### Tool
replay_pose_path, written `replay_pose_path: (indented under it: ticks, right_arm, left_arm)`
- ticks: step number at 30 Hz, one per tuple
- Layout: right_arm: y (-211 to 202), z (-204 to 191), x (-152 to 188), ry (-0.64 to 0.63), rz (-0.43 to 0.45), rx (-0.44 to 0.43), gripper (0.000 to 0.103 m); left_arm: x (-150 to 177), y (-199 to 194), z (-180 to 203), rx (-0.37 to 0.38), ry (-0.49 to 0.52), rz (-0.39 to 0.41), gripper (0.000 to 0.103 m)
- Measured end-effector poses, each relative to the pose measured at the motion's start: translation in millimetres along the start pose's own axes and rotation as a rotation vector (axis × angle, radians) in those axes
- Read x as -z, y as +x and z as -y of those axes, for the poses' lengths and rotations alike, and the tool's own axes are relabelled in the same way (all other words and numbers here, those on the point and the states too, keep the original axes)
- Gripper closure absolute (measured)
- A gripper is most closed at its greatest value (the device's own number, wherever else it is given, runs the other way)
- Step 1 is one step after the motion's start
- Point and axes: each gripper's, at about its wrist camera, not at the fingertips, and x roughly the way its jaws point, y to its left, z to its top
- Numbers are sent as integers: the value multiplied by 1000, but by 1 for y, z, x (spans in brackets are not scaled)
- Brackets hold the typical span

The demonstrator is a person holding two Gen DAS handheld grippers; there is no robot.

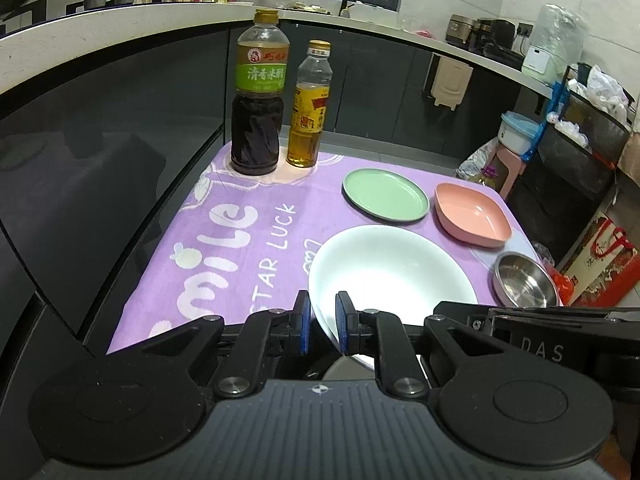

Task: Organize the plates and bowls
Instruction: 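Carry the small white bowl with both grippers and lower it into the stacked bowls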

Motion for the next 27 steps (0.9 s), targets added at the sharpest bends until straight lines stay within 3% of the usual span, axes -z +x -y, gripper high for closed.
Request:
replay_pose_path:
  ticks: [13, 27]
  right_arm:
    - [-13, 13, 38, 41, -19, 11, 89]
    - [-11, 21, 56, 47, -51, 18, 89]
  left_arm:
    - [33, -5, 13, 13, 44, -58, 91]
    - [52, 1, 19, 0, 66, -116, 91]
